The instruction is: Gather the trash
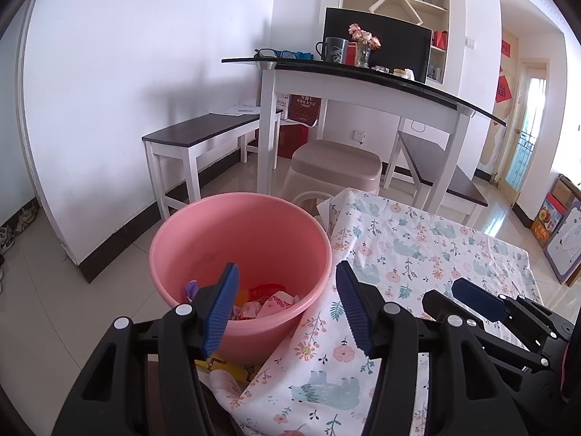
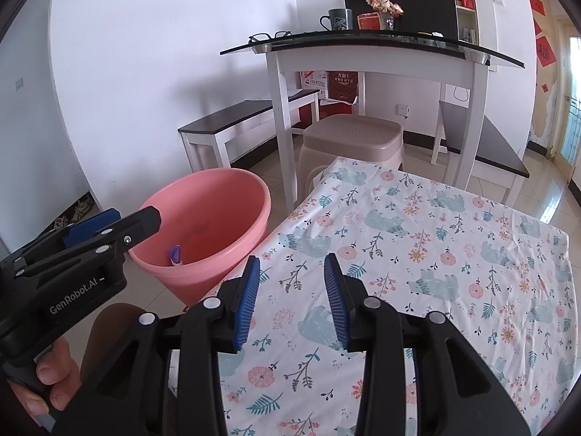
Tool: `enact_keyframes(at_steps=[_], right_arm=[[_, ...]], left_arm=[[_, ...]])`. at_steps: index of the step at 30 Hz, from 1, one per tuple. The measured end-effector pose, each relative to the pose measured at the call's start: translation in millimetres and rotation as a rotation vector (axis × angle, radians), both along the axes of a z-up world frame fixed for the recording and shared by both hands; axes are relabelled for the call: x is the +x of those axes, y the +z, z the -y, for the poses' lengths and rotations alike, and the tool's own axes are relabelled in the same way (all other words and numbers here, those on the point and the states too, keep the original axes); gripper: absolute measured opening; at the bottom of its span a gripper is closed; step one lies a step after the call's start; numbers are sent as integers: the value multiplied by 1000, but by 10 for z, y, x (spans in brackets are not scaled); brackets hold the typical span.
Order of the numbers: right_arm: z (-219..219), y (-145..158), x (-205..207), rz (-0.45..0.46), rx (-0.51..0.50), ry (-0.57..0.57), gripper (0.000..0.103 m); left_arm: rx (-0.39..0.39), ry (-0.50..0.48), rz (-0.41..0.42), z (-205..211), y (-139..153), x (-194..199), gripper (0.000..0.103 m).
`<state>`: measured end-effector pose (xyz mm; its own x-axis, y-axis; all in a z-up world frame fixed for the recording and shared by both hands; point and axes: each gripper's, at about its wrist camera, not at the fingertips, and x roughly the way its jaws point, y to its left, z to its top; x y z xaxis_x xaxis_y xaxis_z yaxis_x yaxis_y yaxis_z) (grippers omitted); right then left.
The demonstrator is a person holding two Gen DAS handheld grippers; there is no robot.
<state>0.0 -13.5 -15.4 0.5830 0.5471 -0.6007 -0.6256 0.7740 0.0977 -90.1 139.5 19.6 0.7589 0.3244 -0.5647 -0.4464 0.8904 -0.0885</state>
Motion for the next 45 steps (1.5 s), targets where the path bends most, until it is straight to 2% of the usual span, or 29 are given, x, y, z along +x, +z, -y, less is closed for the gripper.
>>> enact_keyframes(at_steps=[45], right_arm=[[35, -75, -49, -15, -4, 3, 37]], left_arm=[[5, -22, -21, 58, -62, 25, 54]])
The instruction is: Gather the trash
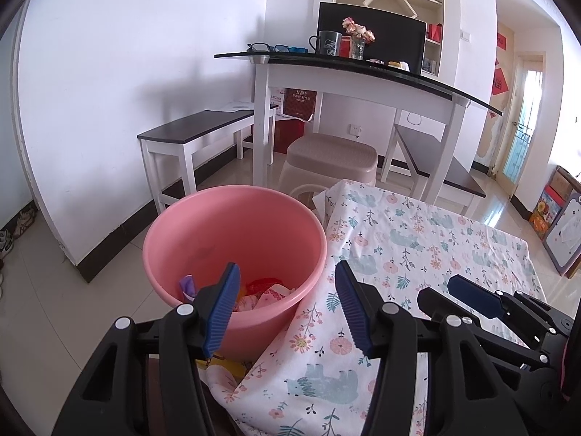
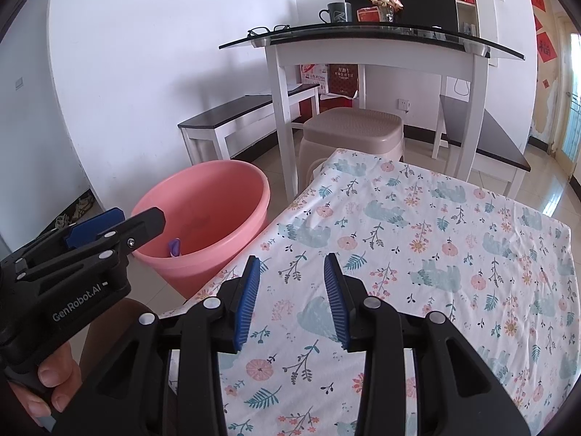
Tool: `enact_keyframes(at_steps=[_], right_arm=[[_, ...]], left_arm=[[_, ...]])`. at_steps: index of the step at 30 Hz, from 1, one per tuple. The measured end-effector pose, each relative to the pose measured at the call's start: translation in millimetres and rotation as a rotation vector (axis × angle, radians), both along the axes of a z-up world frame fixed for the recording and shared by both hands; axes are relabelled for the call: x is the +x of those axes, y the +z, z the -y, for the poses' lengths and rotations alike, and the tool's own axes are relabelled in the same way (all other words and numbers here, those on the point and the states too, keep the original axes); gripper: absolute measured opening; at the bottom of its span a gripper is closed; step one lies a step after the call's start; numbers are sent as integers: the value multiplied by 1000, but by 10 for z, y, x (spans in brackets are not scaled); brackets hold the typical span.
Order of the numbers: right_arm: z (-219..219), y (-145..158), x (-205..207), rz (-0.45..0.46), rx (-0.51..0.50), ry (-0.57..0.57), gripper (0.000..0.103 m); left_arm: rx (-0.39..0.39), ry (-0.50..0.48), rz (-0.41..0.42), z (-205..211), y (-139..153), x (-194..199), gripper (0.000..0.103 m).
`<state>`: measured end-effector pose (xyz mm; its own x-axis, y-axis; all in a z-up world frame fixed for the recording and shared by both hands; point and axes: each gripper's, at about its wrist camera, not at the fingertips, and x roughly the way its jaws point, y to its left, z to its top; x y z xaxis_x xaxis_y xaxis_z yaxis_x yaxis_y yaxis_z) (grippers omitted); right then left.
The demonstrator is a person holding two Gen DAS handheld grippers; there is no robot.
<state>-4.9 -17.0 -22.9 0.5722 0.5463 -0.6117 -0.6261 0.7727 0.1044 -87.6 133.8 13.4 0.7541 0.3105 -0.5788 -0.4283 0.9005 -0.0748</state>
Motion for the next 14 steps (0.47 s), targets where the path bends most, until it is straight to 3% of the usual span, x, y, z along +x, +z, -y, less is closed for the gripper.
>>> enact_keyframes(at_steps=[14], right_arm=[[57, -34, 49, -9, 2, -7, 37]], left_arm=[[4, -12, -21, 59, -48, 81, 53]])
